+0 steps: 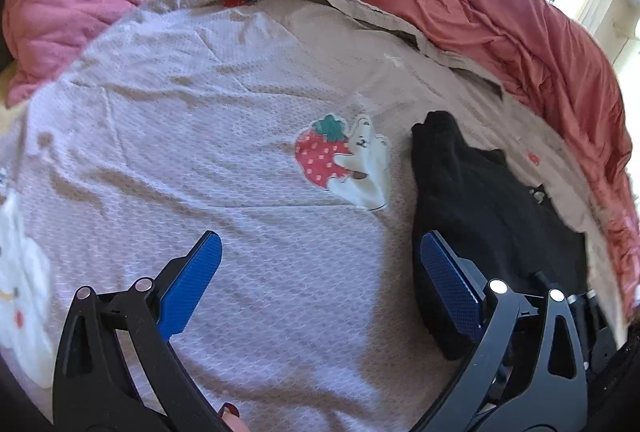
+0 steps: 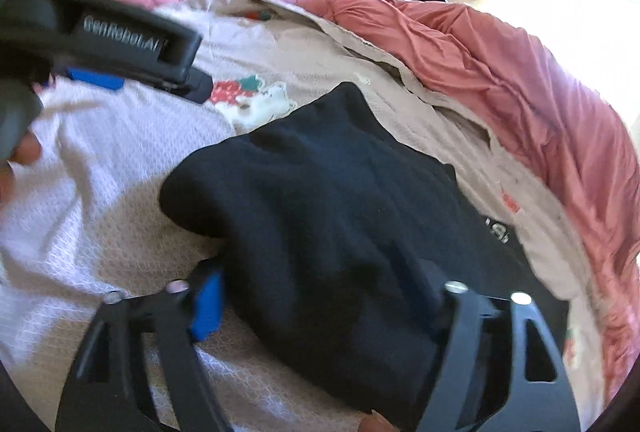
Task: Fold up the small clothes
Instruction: 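Lift the gripped shirt edge with the right tool and fold it over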
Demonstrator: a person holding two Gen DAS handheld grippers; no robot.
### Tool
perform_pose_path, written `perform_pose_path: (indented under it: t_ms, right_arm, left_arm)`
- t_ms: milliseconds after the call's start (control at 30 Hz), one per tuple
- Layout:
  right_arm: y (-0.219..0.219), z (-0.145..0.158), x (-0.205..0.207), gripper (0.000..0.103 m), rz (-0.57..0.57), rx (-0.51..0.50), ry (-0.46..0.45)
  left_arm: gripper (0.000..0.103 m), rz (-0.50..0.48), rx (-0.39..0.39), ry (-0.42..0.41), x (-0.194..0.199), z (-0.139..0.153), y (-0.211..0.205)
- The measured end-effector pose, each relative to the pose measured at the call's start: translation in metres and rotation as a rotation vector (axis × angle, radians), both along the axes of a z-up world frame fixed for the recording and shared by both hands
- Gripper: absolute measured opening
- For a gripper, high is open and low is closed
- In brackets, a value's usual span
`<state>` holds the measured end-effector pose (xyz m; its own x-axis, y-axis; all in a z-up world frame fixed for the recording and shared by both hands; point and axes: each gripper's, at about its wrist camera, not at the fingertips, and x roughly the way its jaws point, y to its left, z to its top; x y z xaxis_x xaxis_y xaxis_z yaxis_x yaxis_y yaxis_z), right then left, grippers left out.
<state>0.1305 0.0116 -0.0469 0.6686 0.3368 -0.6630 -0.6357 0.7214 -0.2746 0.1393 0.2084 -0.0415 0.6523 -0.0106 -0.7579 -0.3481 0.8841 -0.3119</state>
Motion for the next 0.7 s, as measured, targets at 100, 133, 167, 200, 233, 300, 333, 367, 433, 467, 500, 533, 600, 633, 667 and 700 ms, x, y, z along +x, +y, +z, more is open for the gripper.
perform_pose_path:
  t_ms: [100, 133, 167, 200, 233, 300, 333, 367, 433, 467, 500, 533, 600, 633, 667, 700]
  right_arm:
    - [-0.015, 0.009, 0.006, 0.032, -0.006, 0.121, 0.061]
    - [-0.021, 0.011, 0.009, 0.025, -0.012, 0.166, 0.085]
    - [-0.026, 0.012, 0.011, 0.023, -0.015, 0.199, 0.104]
    - [-0.034, 0.014, 0.015, 0.021, -0.018, 0.259, 0.136]
    - [-0.040, 0.015, 0.018, 0.019, -0.017, 0.299, 0.158]
    - [-0.052, 0.015, 0.023, 0.018, -0.006, 0.379, 0.204]
    - [-0.056, 0.015, 0.024, 0.018, -0.005, 0.400, 0.217]
    - [-0.057, 0.015, 0.023, 0.018, -0.007, 0.412, 0.225]
    - [-0.060, 0.016, 0.023, 0.018, -0.007, 0.429, 0.235]
    - [-0.060, 0.016, 0.022, 0.018, -0.006, 0.431, 0.235]
    - [-0.060, 0.016, 0.021, 0.018, -0.005, 0.431, 0.233]
    - [-0.060, 0.016, 0.019, 0.018, -0.003, 0.430, 0.232]
    - [-0.061, 0.015, 0.019, 0.018, -0.005, 0.430, 0.236]
    - [-0.060, 0.015, 0.019, 0.018, -0.006, 0.429, 0.240]
    - [-0.060, 0.014, 0.018, 0.018, -0.007, 0.425, 0.243]
    - [-0.060, 0.013, 0.018, 0.018, -0.007, 0.423, 0.243]
  left_arm:
    - [0.093, -0.006, -0.092, -0.011, 0.005, -0.004, 0.004]
    - [0.093, -0.012, -0.122, -0.007, 0.009, -0.006, 0.004]
    - [0.093, -0.021, -0.153, -0.008, 0.011, -0.007, 0.003]
    - [0.093, -0.032, -0.193, -0.013, 0.014, -0.008, 0.003]
    - [0.093, -0.046, -0.259, -0.016, 0.019, -0.010, 0.003]
    - [0.093, -0.076, -0.386, -0.040, 0.027, -0.014, 0.002]
    - [0.093, -0.085, -0.448, -0.049, 0.033, -0.015, 0.001]
    - [0.093, -0.092, -0.489, -0.045, 0.040, -0.017, -0.001]
    - [0.093, -0.107, -0.537, -0.026, 0.055, -0.021, -0.008]
    - [0.093, -0.116, -0.550, -0.012, 0.063, -0.023, -0.012]
    - [0.093, -0.127, -0.560, 0.000, 0.071, -0.025, -0.016]
    - [0.093, -0.145, -0.569, 0.014, 0.080, -0.027, -0.022]
    - [0.088, -0.172, -0.564, 0.040, 0.094, -0.031, -0.032]
    - [0.082, -0.179, -0.557, 0.048, 0.099, -0.032, -0.035]
    - [0.067, -0.188, -0.558, 0.048, 0.103, -0.034, -0.036]
    - [0.055, -0.201, -0.566, 0.044, 0.106, -0.037, -0.038]
